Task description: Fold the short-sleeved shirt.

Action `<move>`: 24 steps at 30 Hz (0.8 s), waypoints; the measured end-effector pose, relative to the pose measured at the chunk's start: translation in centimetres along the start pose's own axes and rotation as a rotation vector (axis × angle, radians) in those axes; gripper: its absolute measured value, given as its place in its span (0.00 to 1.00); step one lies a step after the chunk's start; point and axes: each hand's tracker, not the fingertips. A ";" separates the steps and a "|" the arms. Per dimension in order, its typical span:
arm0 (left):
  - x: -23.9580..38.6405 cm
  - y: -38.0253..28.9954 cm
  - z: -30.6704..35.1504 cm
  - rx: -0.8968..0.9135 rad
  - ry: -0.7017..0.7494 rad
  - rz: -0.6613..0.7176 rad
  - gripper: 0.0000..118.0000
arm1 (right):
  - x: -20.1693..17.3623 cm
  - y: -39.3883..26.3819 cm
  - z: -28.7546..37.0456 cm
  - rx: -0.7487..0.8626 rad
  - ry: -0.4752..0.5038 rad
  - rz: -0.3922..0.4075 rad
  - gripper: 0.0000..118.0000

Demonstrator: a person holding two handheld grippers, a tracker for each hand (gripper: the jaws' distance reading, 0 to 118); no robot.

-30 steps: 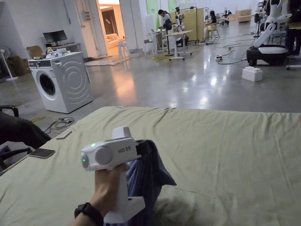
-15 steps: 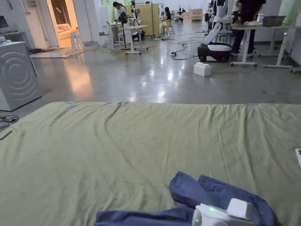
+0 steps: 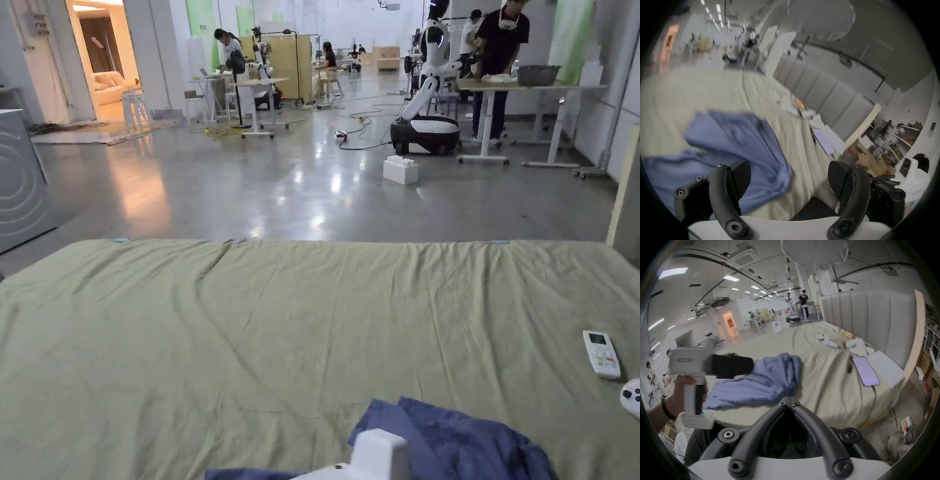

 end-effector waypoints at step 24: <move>3.7 -6.0 25.7 0.364 0.691 -0.156 0.00 | -4.3 5.5 4.1 0.231 0.059 0.088 0.00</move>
